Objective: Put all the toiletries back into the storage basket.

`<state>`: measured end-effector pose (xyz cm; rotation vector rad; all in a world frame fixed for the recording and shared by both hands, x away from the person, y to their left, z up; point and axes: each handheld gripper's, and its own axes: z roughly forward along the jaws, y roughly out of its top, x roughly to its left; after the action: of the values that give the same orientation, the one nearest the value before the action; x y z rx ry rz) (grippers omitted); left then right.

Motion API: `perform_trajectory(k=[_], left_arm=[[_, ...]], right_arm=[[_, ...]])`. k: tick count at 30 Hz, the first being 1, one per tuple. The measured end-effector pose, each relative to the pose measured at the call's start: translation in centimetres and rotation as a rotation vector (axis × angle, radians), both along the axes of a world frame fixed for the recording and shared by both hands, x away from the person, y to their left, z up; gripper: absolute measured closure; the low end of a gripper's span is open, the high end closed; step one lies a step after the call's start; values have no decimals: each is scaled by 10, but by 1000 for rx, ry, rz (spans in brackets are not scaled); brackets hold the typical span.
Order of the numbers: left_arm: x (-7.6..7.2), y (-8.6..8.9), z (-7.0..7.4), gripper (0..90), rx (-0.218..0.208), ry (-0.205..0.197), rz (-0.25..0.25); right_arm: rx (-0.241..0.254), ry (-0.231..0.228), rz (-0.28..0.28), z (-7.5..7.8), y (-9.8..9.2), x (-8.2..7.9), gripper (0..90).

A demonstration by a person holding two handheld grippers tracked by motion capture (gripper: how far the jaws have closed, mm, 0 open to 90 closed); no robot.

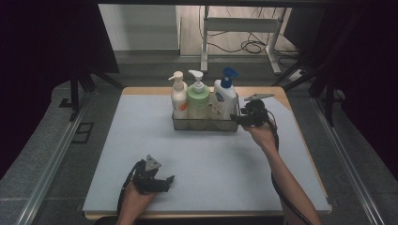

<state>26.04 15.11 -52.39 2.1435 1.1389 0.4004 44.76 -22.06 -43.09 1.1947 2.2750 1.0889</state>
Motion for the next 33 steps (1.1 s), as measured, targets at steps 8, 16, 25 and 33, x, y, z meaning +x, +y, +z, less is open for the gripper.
perform_trajectory(k=[8,16,25,33], left_arm=[[0,0,0,117,0,1,0],[0,0,0,117,2,1,-2],[0,0,0,117,0,0,-1],[0,0,0,117,0,1,-1]], right_arm=[[-18,16,-39,-4,-5,8,565],[-28,33,-50,-9,2,18,769],[-61,58,-54,-18,13,29,900],[-42,87,-65,-26,12,36,900]])
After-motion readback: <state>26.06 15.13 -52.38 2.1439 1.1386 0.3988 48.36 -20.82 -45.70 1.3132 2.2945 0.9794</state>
